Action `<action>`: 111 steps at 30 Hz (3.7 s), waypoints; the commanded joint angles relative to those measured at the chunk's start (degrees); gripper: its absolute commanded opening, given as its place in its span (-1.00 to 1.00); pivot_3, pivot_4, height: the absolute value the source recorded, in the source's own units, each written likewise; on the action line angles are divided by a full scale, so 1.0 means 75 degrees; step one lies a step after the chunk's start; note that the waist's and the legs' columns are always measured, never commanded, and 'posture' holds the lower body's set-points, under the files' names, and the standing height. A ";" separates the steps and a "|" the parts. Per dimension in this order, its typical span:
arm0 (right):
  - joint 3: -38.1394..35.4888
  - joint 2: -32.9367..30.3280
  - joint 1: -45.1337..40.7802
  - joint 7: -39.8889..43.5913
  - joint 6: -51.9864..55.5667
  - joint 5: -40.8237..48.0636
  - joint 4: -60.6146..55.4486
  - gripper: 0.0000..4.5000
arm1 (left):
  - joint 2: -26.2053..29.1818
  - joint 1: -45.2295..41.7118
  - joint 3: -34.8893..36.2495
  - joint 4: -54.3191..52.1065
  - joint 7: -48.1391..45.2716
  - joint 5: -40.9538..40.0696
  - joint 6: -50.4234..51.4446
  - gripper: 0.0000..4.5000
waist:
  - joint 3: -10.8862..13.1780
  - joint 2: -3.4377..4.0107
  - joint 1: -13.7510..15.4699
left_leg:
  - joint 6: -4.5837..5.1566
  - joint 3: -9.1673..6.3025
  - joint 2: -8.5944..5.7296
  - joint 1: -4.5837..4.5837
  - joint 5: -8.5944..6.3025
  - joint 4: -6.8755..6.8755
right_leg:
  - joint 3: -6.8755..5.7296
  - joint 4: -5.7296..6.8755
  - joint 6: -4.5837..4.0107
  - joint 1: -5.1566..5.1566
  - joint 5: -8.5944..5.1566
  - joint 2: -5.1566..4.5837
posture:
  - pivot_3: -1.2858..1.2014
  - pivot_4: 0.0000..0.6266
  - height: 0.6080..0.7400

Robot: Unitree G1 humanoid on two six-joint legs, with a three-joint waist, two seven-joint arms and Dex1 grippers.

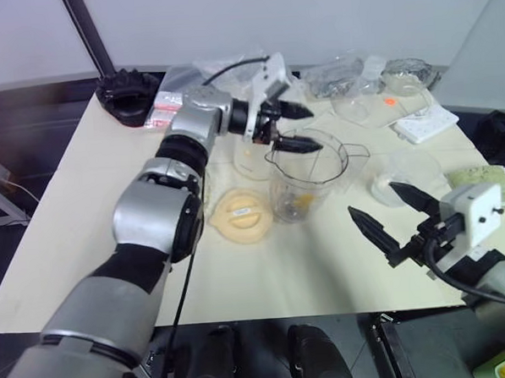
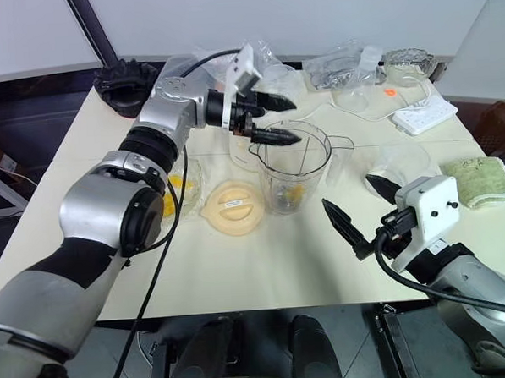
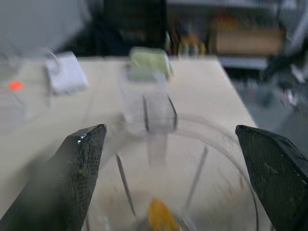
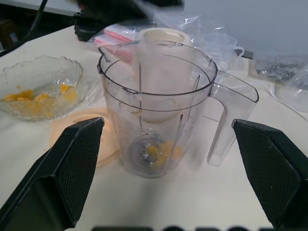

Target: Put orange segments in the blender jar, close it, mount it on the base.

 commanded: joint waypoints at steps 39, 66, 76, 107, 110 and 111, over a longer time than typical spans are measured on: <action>0.0648 0.0084 -0.4123 0.0397 -0.5149 -0.5253 1.1280 1.00 | 0.3474 0.7119 -0.0792 -1.2391 0.2252 -0.4243 0.6224 0.99 | -0.0022 0.0111 -0.0196 | -0.0009 0.0006 -0.0001 0.0033 0.0003 -0.0022 | 0.0015 -0.0009 -0.0068 0.0028 -0.0034 -0.0003 | 0.03 -0.52 1.00; 0.1186 0.0029 -0.7126 -0.0420 -0.7034 -0.5874 1.6068 0.17 | 0.4088 0.7405 -0.0948 -1.2654 0.2660 -0.4622 0.6192 1.00 | -0.0017 0.0119 -0.0270 | -0.0010 0.0009 -0.0001 0.0037 0.0003 -0.0028 | 0.0026 -0.0010 -0.0068 0.0026 -0.0034 0.0003 | 0.03 -0.52 1.00; 0.1232 0.0123 -0.7342 -0.0293 -0.7203 -0.5764 1.6313 -0.99 | 0.4159 0.7537 -0.0807 -1.2867 0.2839 -0.4836 0.6305 1.00 | -0.0015 0.0121 -0.0247 | -0.0011 0.0009 -0.0006 0.0036 0.0004 -0.0027 | 0.0029 -0.0015 -0.0069 0.0030 -0.0034 0.0000 | 0.03 -0.52 1.00; 0.1786 -0.0645 -0.8868 0.1565 -0.4695 -0.5196 1.0730 -0.99 | 0.4602 0.6643 -0.0355 -1.1451 0.2571 -0.4864 0.5778 1.00 | 0.0035 0.0177 -0.0243 | -0.0011 0.0022 0.0001 0.0022 0.0004 -0.0033 | 0.0037 -0.0003 -0.0048 -0.0006 -0.0022 0.0002 | 0.03 -0.52 1.00; 0.1914 -0.0597 -0.9079 0.1730 -0.4467 -0.5190 1.0456 -0.99 | 0.4596 0.6679 -0.0361 -1.1474 0.2600 -0.4865 0.5753 1.00 | 0.0037 0.0175 -0.0213 | -0.0011 0.0026 -0.0001 0.0019 0.0004 -0.0033 | 0.0039 -0.0004 -0.0048 -0.0009 -0.0022 -0.0001 | 0.03 -0.52 1.00; 0.1945 -0.0570 -0.9127 0.1766 -0.4407 -0.5175 1.0380 -0.99 | 0.4593 0.6695 -0.0363 -1.1486 0.2608 -0.4868 0.5746 1.00 | 0.0038 0.0174 -0.0204 | -0.0011 0.0026 -0.0001 0.0016 0.0004 -0.0033 | 0.0038 -0.0004 -0.0048 -0.0011 -0.0022 -0.0002 | 0.03 -0.52 1.00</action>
